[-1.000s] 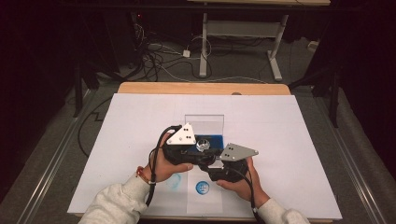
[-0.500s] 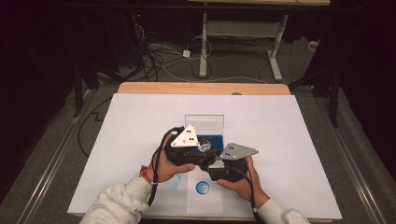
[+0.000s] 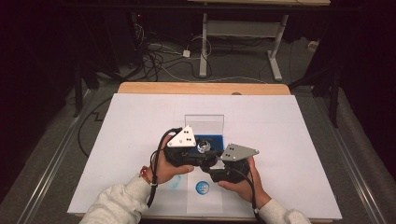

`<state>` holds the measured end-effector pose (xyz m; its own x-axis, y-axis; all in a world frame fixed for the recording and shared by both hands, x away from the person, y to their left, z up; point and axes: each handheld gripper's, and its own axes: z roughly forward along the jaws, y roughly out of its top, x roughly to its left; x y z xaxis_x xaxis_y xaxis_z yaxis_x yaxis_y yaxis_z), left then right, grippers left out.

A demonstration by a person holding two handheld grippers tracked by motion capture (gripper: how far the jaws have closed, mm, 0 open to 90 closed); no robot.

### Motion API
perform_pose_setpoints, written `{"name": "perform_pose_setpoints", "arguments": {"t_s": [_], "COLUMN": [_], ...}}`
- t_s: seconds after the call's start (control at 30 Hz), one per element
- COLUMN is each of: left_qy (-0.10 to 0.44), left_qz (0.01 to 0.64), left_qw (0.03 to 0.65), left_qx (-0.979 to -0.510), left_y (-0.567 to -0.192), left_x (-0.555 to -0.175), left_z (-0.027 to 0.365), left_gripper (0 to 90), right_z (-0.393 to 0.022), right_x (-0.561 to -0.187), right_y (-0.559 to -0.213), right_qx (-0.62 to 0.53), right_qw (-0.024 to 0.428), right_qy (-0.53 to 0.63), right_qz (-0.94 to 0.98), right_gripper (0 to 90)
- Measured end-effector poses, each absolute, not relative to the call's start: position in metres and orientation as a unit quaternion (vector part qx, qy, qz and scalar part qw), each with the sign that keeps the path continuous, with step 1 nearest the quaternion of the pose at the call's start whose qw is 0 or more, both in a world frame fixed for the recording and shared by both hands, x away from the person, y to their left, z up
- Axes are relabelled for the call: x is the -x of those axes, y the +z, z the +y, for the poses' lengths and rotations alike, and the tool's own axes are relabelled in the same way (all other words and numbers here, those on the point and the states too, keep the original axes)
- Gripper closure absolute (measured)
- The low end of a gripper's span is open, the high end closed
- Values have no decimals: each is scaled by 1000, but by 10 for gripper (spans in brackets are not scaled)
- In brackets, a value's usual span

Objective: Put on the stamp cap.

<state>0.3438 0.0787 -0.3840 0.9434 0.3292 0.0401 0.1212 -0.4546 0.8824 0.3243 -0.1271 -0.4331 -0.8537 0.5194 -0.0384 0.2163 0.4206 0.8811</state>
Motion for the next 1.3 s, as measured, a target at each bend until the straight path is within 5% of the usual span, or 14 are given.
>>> {"name": "perform_pose_setpoints", "arguments": {"t_s": [0.47,1.3], "left_qy": [167,77], "left_qz": [110,133], "left_qw": [472,502], "left_qx": [-859,-851], "left_y": [-379,-393], "left_x": [-329,-344], "left_z": [71,79], "left_gripper": [548,548], "right_z": [-128,-125], "right_x": [-323,-316], "right_y": [-431,-430], "right_qx": [-236,-214], "right_qw": [147,173], "right_qy": [479,444], "right_qz": [833,853], "right_gripper": [394,394]}}
